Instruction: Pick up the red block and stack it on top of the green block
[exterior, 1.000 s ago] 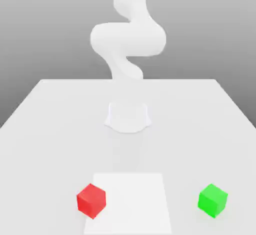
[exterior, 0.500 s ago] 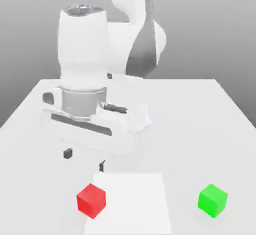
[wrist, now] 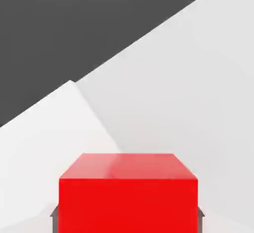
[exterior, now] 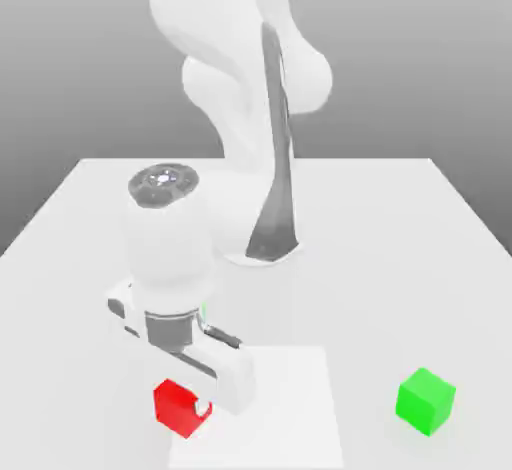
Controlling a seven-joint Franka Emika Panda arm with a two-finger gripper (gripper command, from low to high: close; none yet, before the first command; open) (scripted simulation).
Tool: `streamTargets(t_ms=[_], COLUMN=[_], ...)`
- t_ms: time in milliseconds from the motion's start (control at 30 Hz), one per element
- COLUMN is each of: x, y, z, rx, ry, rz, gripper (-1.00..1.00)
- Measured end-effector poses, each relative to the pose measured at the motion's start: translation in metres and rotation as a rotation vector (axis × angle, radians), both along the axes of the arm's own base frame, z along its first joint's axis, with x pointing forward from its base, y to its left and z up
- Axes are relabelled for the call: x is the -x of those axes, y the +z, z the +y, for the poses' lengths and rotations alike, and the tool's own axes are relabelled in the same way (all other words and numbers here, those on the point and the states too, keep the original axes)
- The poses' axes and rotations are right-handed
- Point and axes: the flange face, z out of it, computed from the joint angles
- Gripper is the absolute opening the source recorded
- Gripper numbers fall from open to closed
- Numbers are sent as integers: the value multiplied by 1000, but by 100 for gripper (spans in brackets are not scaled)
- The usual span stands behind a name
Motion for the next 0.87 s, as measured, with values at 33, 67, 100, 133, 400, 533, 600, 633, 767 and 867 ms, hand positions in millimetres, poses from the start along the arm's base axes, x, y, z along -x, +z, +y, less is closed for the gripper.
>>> streamTargets(t_ms=[33, 67, 100, 133, 400, 533, 600, 633, 767, 867], x=[0, 0, 0, 0, -11, 11, 13, 14, 15, 16], y=[10, 20, 31, 42, 76, 71, 49, 36, 29, 25], z=[0, 0, 0, 0, 197, 295, 303, 304, 305, 305], rx=[0, 0, 0, 0, -4, 0, 1, 1, 1, 1], ry=[0, 0, 0, 0, 524, 784, 807, 811, 814, 815], rz=[0, 0, 0, 0, 1, 0, -1, 0, 0, 1], gripper=[-100, -100, -100, -100, -100, -100, -100, -100, 100, 100])
